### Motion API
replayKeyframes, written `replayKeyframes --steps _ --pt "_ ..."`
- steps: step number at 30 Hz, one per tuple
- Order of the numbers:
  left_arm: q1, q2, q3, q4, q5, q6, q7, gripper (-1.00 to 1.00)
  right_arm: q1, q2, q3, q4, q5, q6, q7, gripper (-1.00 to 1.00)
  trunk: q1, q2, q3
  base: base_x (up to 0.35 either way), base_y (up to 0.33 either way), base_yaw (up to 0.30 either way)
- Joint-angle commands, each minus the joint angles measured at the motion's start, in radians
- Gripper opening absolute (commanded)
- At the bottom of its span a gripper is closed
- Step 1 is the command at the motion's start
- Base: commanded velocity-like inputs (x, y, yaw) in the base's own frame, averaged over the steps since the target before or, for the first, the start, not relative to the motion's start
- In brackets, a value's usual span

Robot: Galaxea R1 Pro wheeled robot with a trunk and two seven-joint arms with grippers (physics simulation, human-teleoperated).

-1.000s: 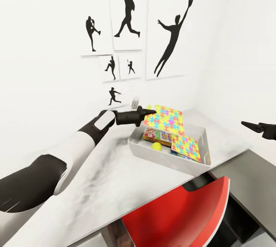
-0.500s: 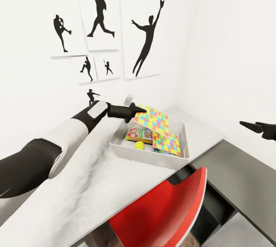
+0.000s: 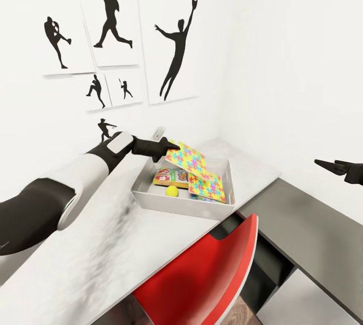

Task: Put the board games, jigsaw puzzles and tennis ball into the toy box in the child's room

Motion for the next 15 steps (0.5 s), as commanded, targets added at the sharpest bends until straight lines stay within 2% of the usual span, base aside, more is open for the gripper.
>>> replayKeyframes --steps 1,6,9,15 --pt "0.000 0.016 -0.003 0.002 -0.003 -0.010 -0.006 -1.00 -0.001 0.000 -0.001 -0.001 0.009 0.006 0.010 1.00 0.000 -0.001 -0.001 0.000 0.000 -0.010" --pt "0.009 0.057 -0.006 0.004 -0.004 -0.033 0.000 -1.00 -0.001 0.000 -0.001 -0.001 0.009 0.006 0.011 1.00 0.000 -0.001 -0.001 0.000 0.000 -0.004" --pt "0.010 0.064 -0.009 0.004 -0.004 -0.037 0.001 -1.00 0.001 0.000 -0.001 -0.001 0.009 0.006 0.011 1.00 0.000 -0.001 -0.001 0.000 0.000 -0.001" --pt "0.012 0.062 -0.012 0.005 -0.004 -0.040 0.002 -1.00 0.001 0.000 -0.002 -0.001 0.009 0.006 0.011 1.00 0.000 -0.001 -0.003 0.000 0.000 0.000"
